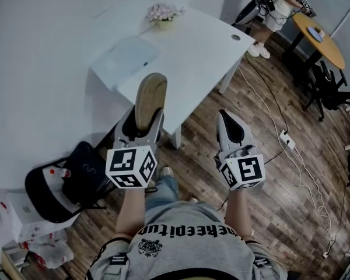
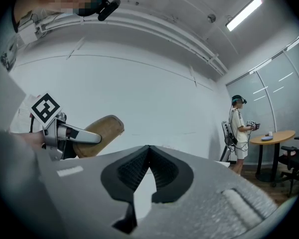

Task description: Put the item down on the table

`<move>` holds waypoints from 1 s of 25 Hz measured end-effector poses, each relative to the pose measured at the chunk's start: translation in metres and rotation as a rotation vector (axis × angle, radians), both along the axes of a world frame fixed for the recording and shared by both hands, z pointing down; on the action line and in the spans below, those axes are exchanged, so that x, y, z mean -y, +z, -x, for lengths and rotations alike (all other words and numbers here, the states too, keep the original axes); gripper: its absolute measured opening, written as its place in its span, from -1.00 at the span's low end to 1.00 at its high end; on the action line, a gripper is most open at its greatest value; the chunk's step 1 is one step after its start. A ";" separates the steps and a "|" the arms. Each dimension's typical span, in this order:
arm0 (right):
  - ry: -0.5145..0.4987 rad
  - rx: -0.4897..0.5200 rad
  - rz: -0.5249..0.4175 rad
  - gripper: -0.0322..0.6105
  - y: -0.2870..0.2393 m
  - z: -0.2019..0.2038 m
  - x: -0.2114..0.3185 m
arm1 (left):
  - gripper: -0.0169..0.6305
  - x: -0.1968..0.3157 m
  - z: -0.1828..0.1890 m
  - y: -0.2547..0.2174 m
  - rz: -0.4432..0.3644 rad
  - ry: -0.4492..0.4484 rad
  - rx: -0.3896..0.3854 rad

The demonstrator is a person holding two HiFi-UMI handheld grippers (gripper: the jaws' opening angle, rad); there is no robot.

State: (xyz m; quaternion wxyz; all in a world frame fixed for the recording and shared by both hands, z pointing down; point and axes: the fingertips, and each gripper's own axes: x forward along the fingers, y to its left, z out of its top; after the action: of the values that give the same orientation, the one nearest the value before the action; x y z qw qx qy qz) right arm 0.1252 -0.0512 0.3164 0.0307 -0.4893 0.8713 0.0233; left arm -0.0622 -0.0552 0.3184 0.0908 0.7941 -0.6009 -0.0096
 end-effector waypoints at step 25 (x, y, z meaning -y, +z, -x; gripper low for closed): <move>0.045 0.001 0.001 -0.90 -0.002 0.074 0.112 | -0.04 0.143 0.052 0.009 0.006 0.226 0.023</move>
State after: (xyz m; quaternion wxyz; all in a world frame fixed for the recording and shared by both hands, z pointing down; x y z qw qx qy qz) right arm 0.0516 -0.1632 0.3143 0.0301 -0.5090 0.8599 0.0234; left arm -0.1139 -0.1978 0.3275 0.0867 0.8565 -0.5087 0.0116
